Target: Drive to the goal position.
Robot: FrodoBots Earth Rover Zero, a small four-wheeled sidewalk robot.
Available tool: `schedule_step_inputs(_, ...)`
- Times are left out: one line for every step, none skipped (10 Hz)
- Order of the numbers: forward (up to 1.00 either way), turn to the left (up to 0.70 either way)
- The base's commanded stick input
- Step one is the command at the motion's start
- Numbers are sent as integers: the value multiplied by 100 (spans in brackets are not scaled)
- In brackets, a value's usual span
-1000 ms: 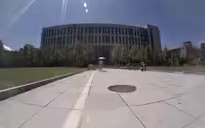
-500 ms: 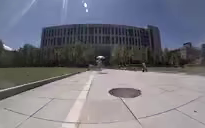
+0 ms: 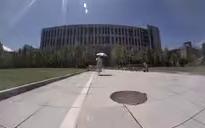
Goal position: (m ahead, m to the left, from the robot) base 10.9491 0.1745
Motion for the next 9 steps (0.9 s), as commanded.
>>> schedule_step_inputs(66, 0)
schedule_step_inputs(66, 0)
schedule_step_inputs(66, 0)
schedule_step_inputs(66, 0)
schedule_step_inputs(65, 0)
schedule_step_inputs(60, 0)
schedule_step_inputs(58, 0)
schedule_step_inputs(58, 0)
schedule_step_inputs(58, 0)
